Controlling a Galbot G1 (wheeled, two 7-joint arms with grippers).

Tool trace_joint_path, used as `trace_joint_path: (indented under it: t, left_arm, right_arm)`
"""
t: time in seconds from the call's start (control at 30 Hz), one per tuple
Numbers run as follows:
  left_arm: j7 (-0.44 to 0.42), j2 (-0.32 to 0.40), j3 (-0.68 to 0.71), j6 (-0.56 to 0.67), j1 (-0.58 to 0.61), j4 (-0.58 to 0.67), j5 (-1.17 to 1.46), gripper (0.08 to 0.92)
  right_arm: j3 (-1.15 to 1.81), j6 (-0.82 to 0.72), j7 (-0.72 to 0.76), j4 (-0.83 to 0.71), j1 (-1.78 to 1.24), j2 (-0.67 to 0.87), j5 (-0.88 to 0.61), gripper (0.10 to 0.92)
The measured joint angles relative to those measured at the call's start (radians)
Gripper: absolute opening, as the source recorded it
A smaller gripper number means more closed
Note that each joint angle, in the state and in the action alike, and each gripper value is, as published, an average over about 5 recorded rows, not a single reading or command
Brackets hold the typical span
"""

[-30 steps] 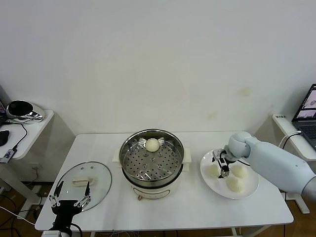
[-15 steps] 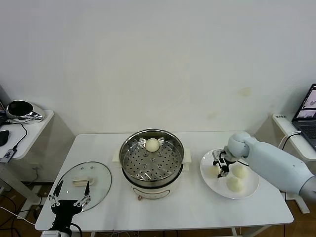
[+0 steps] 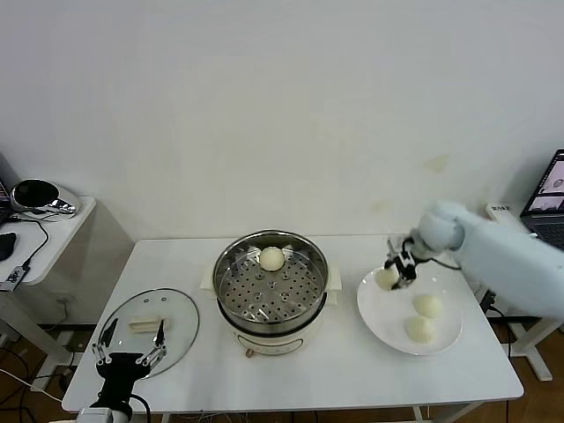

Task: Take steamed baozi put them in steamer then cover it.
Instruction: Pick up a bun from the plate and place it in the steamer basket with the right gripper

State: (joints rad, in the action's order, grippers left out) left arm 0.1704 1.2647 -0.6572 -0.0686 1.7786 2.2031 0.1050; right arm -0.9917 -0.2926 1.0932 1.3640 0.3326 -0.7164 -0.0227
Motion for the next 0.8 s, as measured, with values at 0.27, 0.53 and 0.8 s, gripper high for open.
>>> trace_joint_path:
  t: [0.27,0.53,0.8]
  left_arm:
    - [0.002,-0.012,0.006,-0.001,-0.01,-0.004,0.002,0.823]
    - [0.005,-0.009,0.004,0.001,-0.01,-0.006,0.003,0.823]
    - [0.007,0.0,0.002,0.002,-0.015,-0.016,0.003,0.823]
  right_arm:
    - [-0.15,-0.098,-0.042,0.094,0.245,-0.061,-0.203,0.576]
    - [-0.224,-0.215,-0.12,0.114,0.331,-0.219,-0.387,0.577]
    - [-0.25,-0.305,-0.176,0.054,0.309,-0.398,-0.473,0.577]
